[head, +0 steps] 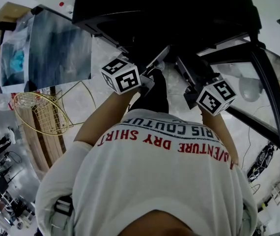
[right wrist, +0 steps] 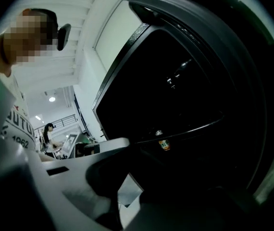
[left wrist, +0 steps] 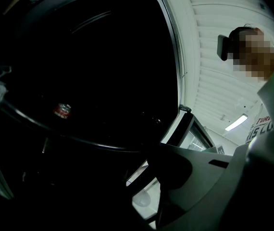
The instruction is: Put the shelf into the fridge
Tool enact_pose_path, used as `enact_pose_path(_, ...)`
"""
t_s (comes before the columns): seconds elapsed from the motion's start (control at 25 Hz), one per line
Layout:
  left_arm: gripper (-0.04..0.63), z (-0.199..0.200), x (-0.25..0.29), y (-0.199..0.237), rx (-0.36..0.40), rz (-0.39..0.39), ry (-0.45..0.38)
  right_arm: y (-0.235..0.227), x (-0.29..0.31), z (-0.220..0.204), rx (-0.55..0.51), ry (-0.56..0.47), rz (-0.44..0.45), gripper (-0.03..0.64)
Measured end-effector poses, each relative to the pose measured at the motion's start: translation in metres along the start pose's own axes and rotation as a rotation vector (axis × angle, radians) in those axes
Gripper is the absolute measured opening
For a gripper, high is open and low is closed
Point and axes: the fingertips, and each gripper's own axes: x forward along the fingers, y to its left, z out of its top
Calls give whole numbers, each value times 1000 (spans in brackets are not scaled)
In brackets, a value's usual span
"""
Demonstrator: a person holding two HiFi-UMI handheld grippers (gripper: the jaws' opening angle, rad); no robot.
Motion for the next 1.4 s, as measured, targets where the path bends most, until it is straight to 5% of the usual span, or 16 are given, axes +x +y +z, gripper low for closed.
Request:
enact_pose_path(0.4,121,4,2,4,11,4,-6,7,0,-7,-222,111,-52,30)
enact_pose_path(1.4,130,28,23,30,63,40,-48,7,16,-9,-259,138,-60,31)
